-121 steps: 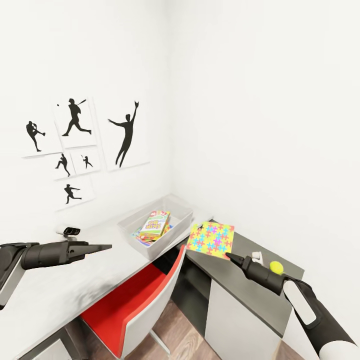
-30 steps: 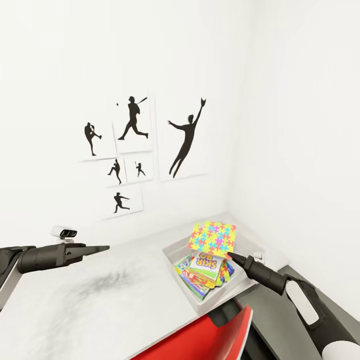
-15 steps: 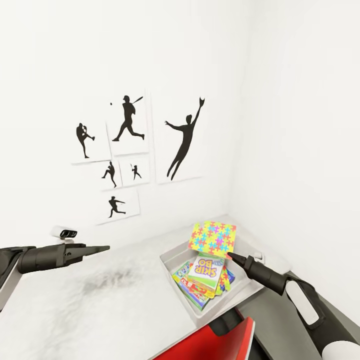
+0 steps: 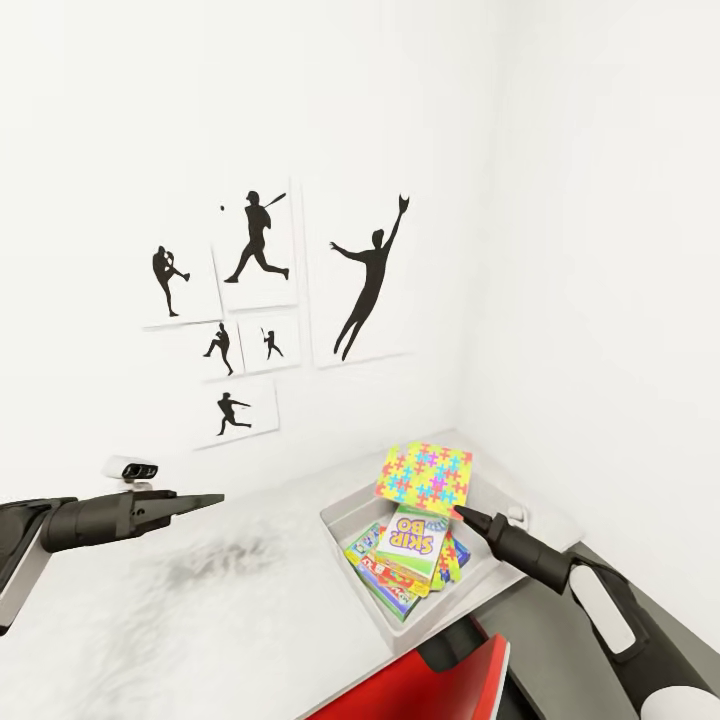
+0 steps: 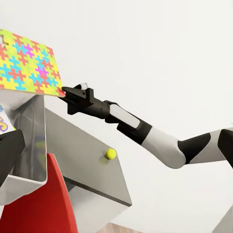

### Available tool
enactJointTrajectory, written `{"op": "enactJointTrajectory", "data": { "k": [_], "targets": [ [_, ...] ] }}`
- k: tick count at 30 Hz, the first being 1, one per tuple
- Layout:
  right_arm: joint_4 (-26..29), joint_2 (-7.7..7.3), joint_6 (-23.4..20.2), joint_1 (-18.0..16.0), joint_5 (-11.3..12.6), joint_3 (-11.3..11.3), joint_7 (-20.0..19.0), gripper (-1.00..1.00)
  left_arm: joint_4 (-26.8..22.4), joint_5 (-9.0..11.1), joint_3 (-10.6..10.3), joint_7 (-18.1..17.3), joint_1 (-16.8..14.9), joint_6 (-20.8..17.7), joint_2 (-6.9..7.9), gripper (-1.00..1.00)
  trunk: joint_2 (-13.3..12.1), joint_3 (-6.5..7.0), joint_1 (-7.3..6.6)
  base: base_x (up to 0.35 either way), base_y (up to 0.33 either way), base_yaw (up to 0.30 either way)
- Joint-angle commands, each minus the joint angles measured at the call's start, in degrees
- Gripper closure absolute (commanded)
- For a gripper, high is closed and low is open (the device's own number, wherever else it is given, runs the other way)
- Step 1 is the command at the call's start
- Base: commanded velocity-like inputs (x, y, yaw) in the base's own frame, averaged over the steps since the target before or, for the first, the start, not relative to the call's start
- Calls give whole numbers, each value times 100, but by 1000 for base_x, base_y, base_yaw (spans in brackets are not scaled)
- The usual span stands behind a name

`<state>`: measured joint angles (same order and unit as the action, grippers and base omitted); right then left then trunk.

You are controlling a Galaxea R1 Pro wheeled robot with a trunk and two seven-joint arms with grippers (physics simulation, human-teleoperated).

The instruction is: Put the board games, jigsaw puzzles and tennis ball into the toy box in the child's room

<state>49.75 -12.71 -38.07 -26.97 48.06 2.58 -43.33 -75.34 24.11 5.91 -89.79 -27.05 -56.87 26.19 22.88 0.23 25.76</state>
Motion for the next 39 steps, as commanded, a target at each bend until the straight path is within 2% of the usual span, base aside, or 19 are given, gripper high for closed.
{"op": "enactJointTrajectory", "data": {
  "k": [1, 10, 20, 30, 35, 36, 39],
  "targets": [
    [-1, -3, -34, -1, 20, 6, -5, 100, 1, -2, -2, -21, -1, -61, 1, -100, 4, -2, 2, 0, 0, 0],
    [0, 0, -211, -1, 20, 13, 42, 100, 2, -3, -2, -21, -2, -61, 1, -100, 4, -2, 2, 0, 0, 0],
    [0, 5, -561, -10, 28, 14, 434, 100, 1, -3, -3, -21, -2, -61, 0, -100, 4, -2, 2, 0, 0, 0],
    [-9, 7, -678, -26, 28, 14, 475, 100, 2, -3, -3, -21, -2, -61, 0, -100, 4, -2, 2, 0, 0, 0],
    [-9, 5, -707, -29, 28, 14, 618, 100, 2, -3, -3, -21, -2, -61, 0, -100, 4, -2, 2, 0, 0, 0],
    [-9, 5, -708, -29, 28, 14, 624, -100, 2, -3, -3, -21, -2, -61, 0, -100, 4, -2, 2, 0, 0, 0],
    [-9, 6, -710, -29, 28, 14, 645, -100, 2, -3, -3, -21, -2, -61, 0, -100, 4, -2, 2, 0, 0, 0]
  ]
}}
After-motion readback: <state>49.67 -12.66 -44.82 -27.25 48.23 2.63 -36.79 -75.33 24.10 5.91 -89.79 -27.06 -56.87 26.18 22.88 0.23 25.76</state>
